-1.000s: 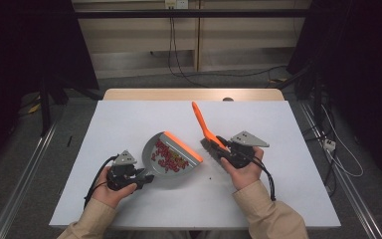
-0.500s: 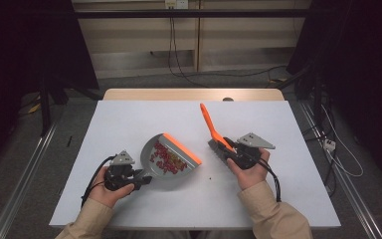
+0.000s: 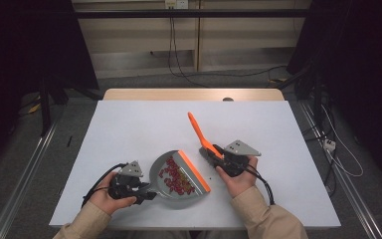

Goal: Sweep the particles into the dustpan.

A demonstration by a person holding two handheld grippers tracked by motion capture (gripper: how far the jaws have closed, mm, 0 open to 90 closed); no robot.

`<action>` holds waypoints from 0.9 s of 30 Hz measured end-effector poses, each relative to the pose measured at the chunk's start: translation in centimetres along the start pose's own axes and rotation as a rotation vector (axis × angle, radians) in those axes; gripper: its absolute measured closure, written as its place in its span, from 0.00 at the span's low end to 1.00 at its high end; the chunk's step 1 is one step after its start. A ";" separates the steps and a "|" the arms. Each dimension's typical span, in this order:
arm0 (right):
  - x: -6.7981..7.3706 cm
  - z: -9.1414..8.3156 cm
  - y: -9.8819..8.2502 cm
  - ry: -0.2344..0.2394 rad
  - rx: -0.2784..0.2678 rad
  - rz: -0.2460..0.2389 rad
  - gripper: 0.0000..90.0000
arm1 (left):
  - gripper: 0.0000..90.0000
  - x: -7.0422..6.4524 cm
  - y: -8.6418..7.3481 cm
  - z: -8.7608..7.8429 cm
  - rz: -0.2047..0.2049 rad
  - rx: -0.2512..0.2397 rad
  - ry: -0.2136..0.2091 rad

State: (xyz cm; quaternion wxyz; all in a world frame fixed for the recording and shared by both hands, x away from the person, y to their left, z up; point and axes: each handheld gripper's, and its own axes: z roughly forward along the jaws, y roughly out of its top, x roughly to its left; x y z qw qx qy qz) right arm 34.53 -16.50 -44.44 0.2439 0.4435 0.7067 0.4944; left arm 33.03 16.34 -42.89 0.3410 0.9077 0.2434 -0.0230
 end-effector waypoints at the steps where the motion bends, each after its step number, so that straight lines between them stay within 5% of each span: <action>1: 0.3 0.0 0.0 0.003 0.000 0.001 0.79 | 0.70 -0.1 0.1 0.3 0.003 0.013 0.003; 8: 2.4 0.4 -0.4 0.030 -0.025 -0.005 0.79 | 0.70 -0.3 0.7 1.1 0.001 0.035 0.007; 15: 3.5 0.5 0.5 0.121 -0.090 0.032 0.79 | 0.70 -0.1 0.6 1.1 -0.014 0.020 0.009; 21: 1.8 0.2 1.2 0.091 -0.095 0.067 0.79 | 0.70 0.1 0.5 1.1 -0.032 0.008 0.011; 27: 0.7 0.3 0.6 0.019 -0.055 0.012 0.79 | 0.70 0.2 0.6 1.1 -0.044 -0.007 0.037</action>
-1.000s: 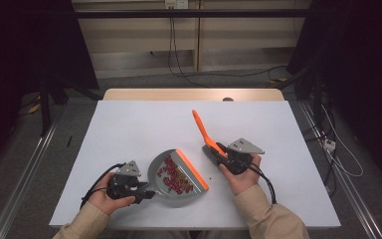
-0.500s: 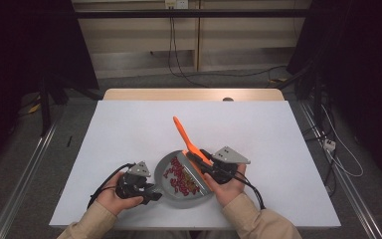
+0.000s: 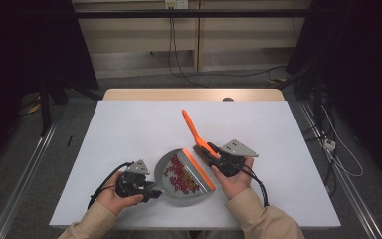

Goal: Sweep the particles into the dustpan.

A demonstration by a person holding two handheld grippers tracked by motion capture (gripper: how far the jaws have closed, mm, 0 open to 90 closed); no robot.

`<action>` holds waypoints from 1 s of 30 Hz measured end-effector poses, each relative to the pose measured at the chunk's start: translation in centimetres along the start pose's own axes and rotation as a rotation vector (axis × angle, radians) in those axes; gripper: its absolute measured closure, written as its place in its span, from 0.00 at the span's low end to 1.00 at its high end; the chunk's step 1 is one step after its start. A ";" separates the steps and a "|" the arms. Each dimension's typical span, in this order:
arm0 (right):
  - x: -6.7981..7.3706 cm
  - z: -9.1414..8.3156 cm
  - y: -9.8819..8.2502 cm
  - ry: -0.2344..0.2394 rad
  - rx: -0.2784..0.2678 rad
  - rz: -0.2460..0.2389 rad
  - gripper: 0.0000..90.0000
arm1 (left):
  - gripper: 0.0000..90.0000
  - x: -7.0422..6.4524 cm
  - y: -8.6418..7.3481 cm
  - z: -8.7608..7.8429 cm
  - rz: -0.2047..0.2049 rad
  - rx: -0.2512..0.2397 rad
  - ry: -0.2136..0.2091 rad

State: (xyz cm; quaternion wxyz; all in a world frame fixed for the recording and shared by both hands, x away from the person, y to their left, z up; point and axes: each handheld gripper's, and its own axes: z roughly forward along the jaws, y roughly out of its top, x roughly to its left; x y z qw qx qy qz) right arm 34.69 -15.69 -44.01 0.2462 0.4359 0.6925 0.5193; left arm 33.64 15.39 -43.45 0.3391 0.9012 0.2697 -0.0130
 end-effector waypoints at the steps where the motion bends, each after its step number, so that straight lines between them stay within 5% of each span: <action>1: -0.3 0.0 0.0 -0.008 0.002 0.003 0.79 | 0.70 0.2 0.0 -0.1 -0.004 -0.004 0.007; 14: -4.8 -2.3 0.6 -0.069 -0.009 0.063 0.79 | 0.70 2.2 -0.7 -1.1 -0.107 -0.130 0.100; 22: -5.8 -3.1 0.4 -0.100 -0.013 0.071 0.79 | 0.70 2.8 -0.9 -1.9 -0.134 -0.234 0.169; 30: -6.4 -3.7 0.3 -0.118 -0.011 0.071 0.79 | 0.70 3.3 -1.3 -2.3 -0.177 -0.240 0.227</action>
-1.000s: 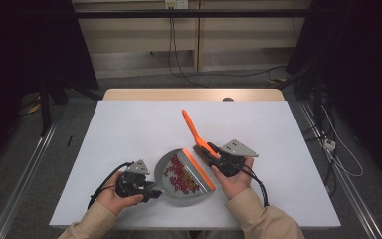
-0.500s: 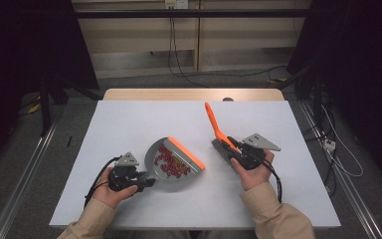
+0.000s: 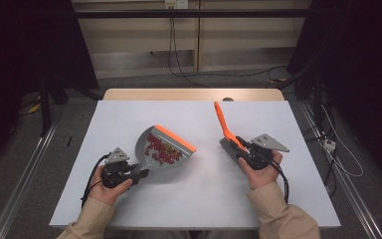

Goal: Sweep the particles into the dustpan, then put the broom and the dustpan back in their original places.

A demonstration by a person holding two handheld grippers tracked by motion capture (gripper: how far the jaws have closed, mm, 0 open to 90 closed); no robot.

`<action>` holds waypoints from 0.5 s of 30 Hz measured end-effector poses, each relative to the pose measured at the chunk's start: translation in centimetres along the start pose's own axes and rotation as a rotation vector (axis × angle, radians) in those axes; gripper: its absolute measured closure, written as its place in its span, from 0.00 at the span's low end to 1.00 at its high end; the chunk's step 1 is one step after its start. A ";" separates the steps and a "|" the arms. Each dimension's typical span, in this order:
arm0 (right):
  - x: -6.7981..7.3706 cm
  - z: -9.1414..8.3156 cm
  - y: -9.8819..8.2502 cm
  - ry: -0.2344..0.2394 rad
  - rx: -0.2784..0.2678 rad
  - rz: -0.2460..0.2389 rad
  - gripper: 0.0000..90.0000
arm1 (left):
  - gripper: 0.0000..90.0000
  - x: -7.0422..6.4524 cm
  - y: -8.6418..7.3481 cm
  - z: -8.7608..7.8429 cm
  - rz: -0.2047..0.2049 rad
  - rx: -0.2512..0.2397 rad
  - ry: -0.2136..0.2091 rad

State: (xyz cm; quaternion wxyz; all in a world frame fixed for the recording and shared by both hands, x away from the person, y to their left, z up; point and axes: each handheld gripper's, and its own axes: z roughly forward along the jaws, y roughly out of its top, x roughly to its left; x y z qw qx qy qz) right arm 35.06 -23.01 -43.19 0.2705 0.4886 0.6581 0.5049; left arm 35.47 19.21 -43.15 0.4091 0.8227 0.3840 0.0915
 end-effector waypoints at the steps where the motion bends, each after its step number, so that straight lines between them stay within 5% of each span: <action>1: -0.1 -0.1 0.0 -0.002 -0.002 0.001 0.79 | 0.70 0.1 0.0 0.0 -0.007 -0.007 0.011; 15: -1.6 -1.0 -0.3 -0.037 0.000 0.007 0.79 | 0.70 1.6 -0.6 -0.2 -0.119 -0.004 0.128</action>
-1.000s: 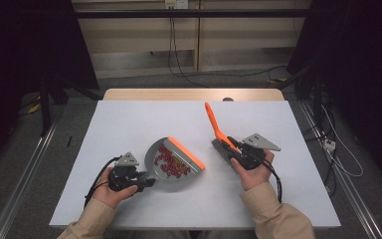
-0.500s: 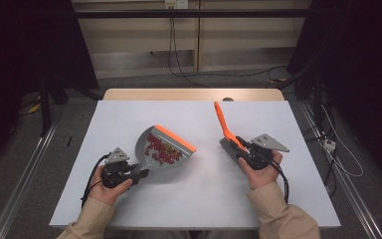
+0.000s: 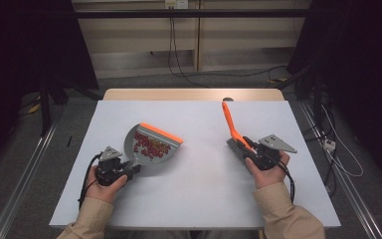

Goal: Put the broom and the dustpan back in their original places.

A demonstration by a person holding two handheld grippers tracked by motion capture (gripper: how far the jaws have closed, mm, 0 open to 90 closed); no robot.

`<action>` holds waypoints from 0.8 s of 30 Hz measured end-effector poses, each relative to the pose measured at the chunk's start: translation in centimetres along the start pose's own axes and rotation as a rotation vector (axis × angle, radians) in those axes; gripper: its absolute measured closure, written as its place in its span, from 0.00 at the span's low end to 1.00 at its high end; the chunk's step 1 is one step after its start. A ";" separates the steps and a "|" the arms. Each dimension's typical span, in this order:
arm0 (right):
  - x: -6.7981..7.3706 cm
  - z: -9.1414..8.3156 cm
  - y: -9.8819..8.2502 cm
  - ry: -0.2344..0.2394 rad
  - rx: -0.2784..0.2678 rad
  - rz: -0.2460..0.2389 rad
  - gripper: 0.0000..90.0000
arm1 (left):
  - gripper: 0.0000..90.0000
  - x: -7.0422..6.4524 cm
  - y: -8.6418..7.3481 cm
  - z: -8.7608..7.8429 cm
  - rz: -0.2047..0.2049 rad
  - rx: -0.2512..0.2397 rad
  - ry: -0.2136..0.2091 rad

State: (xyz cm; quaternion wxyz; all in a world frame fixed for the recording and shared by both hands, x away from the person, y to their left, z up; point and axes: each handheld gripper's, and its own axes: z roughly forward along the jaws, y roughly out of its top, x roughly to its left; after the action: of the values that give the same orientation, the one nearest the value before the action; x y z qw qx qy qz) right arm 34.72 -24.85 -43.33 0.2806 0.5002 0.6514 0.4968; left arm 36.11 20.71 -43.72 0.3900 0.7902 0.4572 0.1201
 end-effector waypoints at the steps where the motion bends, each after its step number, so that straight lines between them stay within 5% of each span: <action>1: -0.1 -0.1 0.0 -0.004 0.003 0.001 0.79 | 0.70 0.1 0.0 0.0 -0.006 0.003 0.014; 13: -2.6 -0.9 -0.3 -0.073 0.014 -0.004 0.79 | 0.69 1.5 0.1 0.2 -0.108 0.026 0.099; 24: -4.8 -1.7 -0.5 -0.176 0.003 -0.025 0.79 | 0.68 1.6 0.3 0.8 -0.133 0.028 0.130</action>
State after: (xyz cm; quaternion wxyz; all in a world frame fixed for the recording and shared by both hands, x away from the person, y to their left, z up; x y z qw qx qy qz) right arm 34.64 -29.94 -43.86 0.3420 0.5341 0.6312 0.4464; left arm 37.66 21.55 -44.33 0.3554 0.7541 0.5345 0.1388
